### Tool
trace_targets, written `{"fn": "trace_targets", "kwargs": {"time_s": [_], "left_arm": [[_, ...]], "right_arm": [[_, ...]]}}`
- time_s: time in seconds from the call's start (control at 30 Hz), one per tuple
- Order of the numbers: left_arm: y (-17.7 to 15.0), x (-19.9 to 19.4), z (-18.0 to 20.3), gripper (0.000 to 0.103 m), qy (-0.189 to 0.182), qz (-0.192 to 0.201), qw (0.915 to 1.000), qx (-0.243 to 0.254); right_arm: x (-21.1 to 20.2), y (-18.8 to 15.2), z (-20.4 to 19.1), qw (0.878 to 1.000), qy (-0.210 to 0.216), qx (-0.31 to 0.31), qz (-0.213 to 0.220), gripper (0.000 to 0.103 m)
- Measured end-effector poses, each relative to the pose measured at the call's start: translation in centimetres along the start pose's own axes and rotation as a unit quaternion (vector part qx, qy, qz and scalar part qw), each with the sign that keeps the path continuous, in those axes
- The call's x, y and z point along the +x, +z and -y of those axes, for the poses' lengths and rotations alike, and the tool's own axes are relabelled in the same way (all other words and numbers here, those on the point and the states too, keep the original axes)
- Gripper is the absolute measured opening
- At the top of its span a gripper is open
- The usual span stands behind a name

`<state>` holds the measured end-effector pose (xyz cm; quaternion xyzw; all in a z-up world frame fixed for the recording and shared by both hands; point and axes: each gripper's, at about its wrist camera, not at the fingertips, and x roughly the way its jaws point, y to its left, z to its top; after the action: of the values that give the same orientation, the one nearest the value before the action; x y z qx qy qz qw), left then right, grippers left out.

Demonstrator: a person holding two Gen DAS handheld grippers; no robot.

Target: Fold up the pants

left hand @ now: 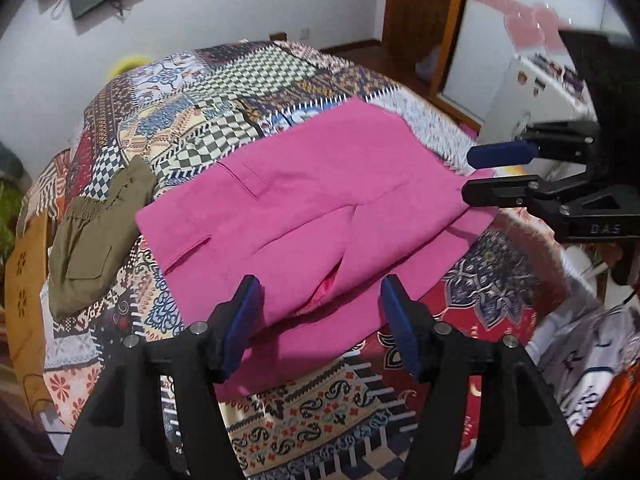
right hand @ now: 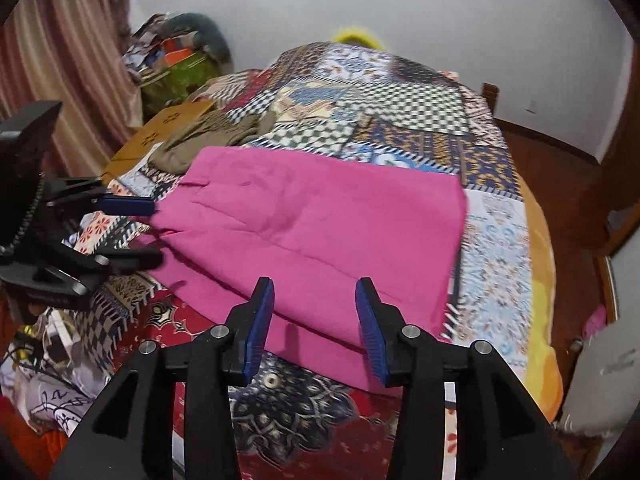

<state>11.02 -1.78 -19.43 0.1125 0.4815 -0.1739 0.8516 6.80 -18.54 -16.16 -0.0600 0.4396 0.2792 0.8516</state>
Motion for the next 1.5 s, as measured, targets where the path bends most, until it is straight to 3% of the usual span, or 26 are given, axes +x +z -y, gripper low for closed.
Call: {"fn": "trace_targets", "kwargs": {"time_s": [0.3,0.37,0.4,0.83,0.87,0.93,1.0,1.2,1.23,1.3,1.37,1.5], "left_arm": [[0.0,1.6,0.3,0.065,0.013,0.001,0.9997,0.021],[0.2,1.4,0.4,0.057,0.016,0.007,0.9995,0.025],[0.4,1.3,0.3,0.052,0.012,0.008,0.9996,0.023],[2.2,0.4,-0.5,0.049,-0.018,0.017,0.9997,0.005],[2.2,0.2,-0.4,0.049,-0.024,0.017,0.9995,0.005],[2.1,0.0,-0.1,0.049,-0.043,0.019,0.9989,0.007],[1.9,0.0,0.4,0.049,-0.053,0.02,0.9983,0.012],[1.5,1.5,1.5,0.049,-0.017,0.005,0.9992,0.035],[1.5,1.7,1.6,0.046,-0.004,0.006,0.9992,0.04],[1.5,2.1,2.1,0.026,0.031,0.002,0.9979,0.056],[1.4,2.1,2.1,0.017,0.03,0.005,0.9979,0.057],[1.3,1.1,1.9,0.009,0.021,0.022,0.9984,0.049]], "right_arm": [[2.4,-0.1,-1.1,0.999,0.027,-0.011,-0.032,0.039],[2.7,-0.1,-1.4,0.999,0.032,-0.016,-0.035,0.039],[2.9,0.0,-1.5,0.999,0.034,-0.018,-0.036,0.039],[4.8,0.7,-2.2,0.998,0.034,-0.039,-0.04,0.039],[4.8,0.7,-2.2,0.998,0.035,-0.037,-0.04,0.038],[4.6,0.8,-2.0,0.998,0.04,-0.035,-0.03,0.018],[4.2,0.9,-2.0,0.998,0.042,-0.034,-0.02,0.014],[3.8,1.1,-2.3,0.998,0.045,-0.038,-0.003,0.009],[3.7,1.1,-2.3,0.998,0.045,-0.038,-0.002,0.008],[3.5,1.2,-2.5,0.998,0.049,-0.041,-0.001,0.007],[3.2,1.1,-2.5,0.998,0.05,-0.043,0.005,0.007],[2.8,1.2,-2.7,0.997,0.055,-0.046,0.007,0.007]]}}
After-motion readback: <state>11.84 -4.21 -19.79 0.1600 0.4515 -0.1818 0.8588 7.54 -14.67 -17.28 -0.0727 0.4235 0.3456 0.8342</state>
